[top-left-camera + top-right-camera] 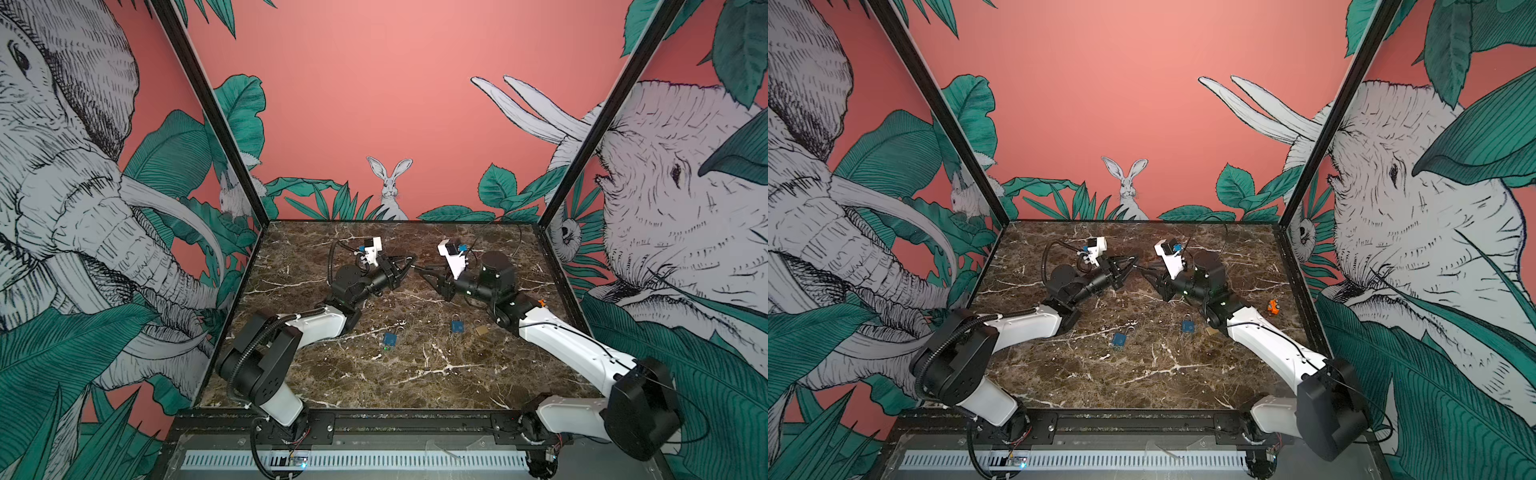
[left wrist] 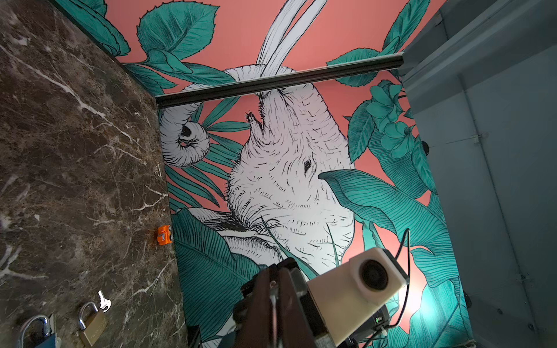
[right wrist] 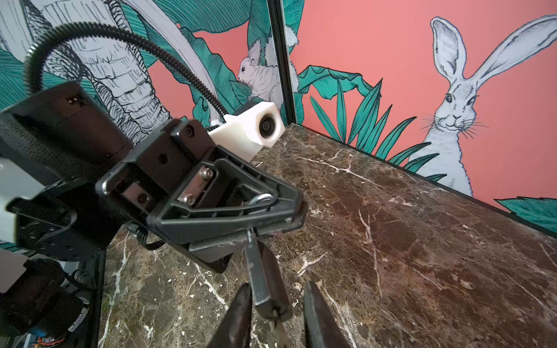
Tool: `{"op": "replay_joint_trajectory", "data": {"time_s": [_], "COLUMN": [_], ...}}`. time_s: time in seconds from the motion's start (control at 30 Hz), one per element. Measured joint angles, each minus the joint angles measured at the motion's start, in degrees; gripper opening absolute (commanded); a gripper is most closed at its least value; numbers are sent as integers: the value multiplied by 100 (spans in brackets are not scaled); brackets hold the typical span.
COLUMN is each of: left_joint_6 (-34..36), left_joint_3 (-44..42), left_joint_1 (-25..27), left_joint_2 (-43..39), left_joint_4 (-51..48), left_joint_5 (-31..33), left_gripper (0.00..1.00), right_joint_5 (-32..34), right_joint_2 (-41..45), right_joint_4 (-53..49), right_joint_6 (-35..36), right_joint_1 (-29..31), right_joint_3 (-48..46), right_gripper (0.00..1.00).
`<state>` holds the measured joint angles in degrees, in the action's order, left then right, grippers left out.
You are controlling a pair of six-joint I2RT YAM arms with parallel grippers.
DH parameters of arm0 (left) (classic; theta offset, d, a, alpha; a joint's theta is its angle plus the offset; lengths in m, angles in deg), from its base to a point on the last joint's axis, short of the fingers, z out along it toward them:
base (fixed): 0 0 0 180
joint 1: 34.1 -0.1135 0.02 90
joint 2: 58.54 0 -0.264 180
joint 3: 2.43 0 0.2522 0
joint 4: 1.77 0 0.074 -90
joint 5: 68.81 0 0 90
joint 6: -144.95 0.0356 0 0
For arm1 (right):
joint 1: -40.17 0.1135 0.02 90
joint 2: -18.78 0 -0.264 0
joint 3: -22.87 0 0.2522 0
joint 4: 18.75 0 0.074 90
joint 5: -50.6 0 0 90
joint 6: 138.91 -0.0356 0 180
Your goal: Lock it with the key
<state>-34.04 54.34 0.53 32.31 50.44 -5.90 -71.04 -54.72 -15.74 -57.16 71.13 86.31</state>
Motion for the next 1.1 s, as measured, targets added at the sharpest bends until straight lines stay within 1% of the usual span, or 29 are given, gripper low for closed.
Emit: {"op": "replay_joint_trajectory", "data": {"time_s": [0.07, 0.2, 0.27, 0.33, 0.67, 0.8, 0.9, 1.0, 1.03, 1.07, 1.1], "left_joint_6": [0, -2, 0, 0, 0, -2, -9, -11, -11, -9, 22], "left_joint_3": [0, 2, 2, 0, 2, 2, 2, 4, 9, 15, 26], "left_joint_1": [0, -2, -2, -2, 0, -4, -13, -13, -13, -13, -17], "left_joint_2": [0, 0, 0, 0, 0, 0, 0, 4, 11, 24, 44], "left_joint_4": [0, 0, -2, -2, -2, -7, 2, 2, 0, 0, 0], "left_joint_5": [4, 13, 11, 15, 13, 17, 13, 11, 11, 7, -11], "left_gripper": [0, 0, 0, 0, 0, 0, 0, 0, 3, 27, 48], "right_joint_5": [-48, -111, -160, -184, -223, -291, -361, -380, -378, -374, -372], "right_joint_2": [-9, -20, -46, -72, -162, -188, -188, -188, -188, -188, -188], "right_joint_4": [17, 28, 59, 103, 208, 249, 269, 267, 264, 260, 245], "right_joint_6": [-39, -76, -101, -157, -308, -356, -398, -446, -474, -514, -564], "right_joint_1": [0, 0, 0, 0, 0, 0, -11, -11, -11, -11, -11], "right_joint_3": [7, 22, 22, 22, 22, 22, 22, 22, 22, 22, 22], "right_gripper": [19, 17, 18, 20, 22, 12, 1, 0, 0, 0, 0]}}
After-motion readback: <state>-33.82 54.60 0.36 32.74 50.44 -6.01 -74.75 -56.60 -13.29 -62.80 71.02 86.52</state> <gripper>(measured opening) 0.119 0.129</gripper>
